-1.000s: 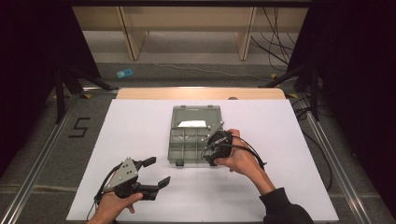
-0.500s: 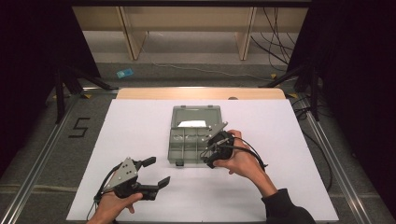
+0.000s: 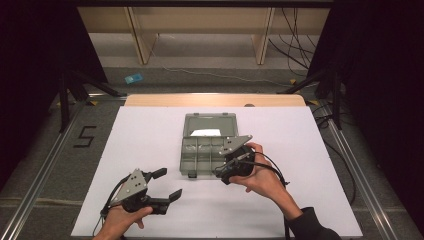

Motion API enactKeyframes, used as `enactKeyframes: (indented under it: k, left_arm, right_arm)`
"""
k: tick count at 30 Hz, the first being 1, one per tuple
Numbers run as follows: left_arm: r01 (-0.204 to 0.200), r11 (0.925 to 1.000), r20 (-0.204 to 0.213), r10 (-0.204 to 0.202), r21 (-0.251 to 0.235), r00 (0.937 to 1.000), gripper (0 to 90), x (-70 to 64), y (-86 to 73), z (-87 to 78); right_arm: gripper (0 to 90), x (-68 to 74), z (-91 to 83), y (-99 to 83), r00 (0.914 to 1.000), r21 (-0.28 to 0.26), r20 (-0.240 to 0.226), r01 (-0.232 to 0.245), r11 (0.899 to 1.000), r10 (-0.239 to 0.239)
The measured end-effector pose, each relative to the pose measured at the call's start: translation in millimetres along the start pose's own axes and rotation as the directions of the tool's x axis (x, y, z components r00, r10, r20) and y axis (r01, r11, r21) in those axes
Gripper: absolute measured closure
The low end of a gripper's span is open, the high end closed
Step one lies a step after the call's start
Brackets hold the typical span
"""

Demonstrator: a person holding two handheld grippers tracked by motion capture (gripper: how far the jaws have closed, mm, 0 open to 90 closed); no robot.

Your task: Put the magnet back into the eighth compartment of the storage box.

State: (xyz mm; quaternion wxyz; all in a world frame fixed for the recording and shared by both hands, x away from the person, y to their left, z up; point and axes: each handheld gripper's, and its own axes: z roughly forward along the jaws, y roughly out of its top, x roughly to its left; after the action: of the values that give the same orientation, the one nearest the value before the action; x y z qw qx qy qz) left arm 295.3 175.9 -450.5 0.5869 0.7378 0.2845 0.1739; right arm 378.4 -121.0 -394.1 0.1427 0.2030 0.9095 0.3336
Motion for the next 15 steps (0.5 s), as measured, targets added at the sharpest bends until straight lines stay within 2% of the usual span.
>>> enactKeyframes:
  k: [4, 7, 13, 14, 15]
  left_arm:
    - [-0.001, 1.0, 0.0, 0.001, 0.0, 1.0, 16.3, -0.1, 0.0, 0.0]
    - [0.0, 1.0, 0.001, 0.0, 0.0, 1.0, 16.3, -0.2, 0.0, 0.0]
    - [0.0, 1.0, 0.001, 0.0, -0.001, 1.0, 16.3, -0.2, 0.1, 0.0]
    - [0.001, 1.0, 0.001, -0.001, -0.001, 1.0, 16.3, -0.3, 0.1, 0.0]
    - [0.001, 1.0, 0.001, -0.001, -0.001, 1.0, 16.4, -0.3, 0.1, 0.0]
  right_arm:
    - [27.3, 1.7, -2.1, 0.0, 0.9999, -0.035, 0.002, 0.015, 0.999, -0.015]
    - [27.3, 4.1, -3.8, -0.7, 1.0, -0.053, -0.01, -0.001, 0.999, 0.001]
    - [27.3, 6.4, -4.2, -3.8, 1.0, -0.085, -0.002, -0.004, 0.996, 0.004]
    - [27.3, 7.4, -5.3, -5.1, 0.9997, -0.09, -0.014, -0.022, 0.996, 0.021]
    - [27.3, 6.9, -5.3, -6.0, 0.9999, -0.095, -0.009, -0.012, 0.995, 0.011]
